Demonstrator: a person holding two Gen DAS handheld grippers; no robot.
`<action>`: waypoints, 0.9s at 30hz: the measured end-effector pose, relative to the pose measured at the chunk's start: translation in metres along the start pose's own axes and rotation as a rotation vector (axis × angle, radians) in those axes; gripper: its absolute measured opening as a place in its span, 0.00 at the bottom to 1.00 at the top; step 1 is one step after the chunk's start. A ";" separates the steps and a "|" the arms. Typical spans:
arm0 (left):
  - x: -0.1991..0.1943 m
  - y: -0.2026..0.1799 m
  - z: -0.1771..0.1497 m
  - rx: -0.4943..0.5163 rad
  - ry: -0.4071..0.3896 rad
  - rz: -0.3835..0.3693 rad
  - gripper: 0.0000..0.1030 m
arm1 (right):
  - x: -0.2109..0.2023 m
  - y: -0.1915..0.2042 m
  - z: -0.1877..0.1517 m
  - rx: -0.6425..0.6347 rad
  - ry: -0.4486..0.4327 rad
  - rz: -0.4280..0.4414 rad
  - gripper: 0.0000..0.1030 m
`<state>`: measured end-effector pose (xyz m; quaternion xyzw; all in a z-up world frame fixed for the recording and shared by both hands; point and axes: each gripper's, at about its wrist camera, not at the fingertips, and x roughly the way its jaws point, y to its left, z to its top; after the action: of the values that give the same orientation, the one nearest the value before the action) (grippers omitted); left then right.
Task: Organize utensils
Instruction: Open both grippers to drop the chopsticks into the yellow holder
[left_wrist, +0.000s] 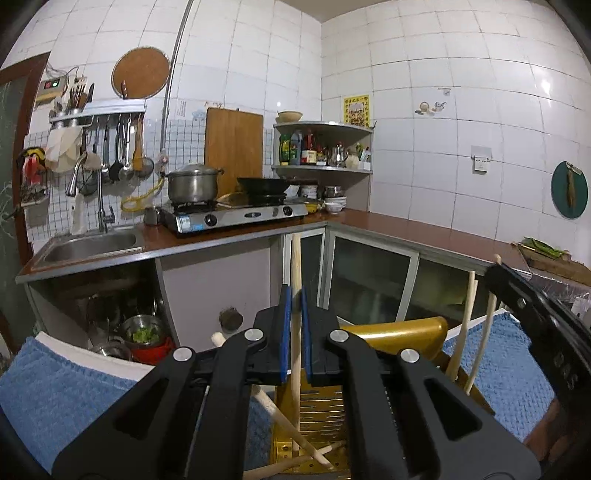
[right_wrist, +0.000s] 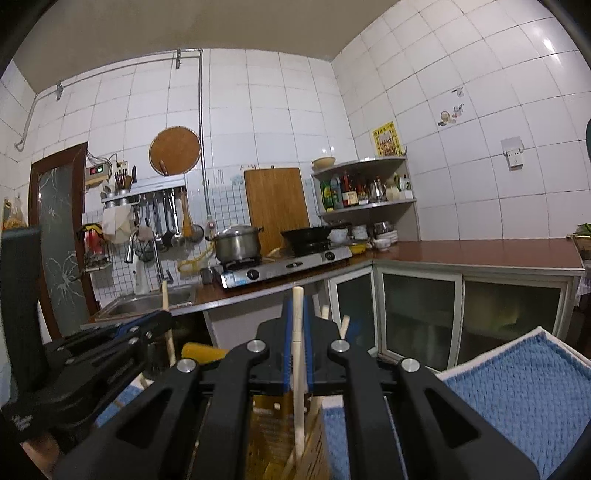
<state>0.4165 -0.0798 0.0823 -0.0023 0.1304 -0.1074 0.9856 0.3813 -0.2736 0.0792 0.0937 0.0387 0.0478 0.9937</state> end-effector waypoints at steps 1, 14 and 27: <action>0.001 0.000 -0.001 -0.001 0.004 0.001 0.04 | -0.001 0.000 -0.002 -0.004 0.006 -0.002 0.06; -0.023 0.003 0.003 0.007 0.045 0.026 0.04 | -0.006 0.000 0.004 0.007 0.095 -0.015 0.07; -0.135 0.018 0.009 0.013 0.056 0.082 0.81 | -0.059 -0.012 0.020 0.031 0.208 -0.027 0.48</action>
<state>0.2952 -0.0338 0.1246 0.0127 0.1573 -0.0678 0.9851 0.3260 -0.2948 0.1009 0.1030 0.1438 0.0435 0.9833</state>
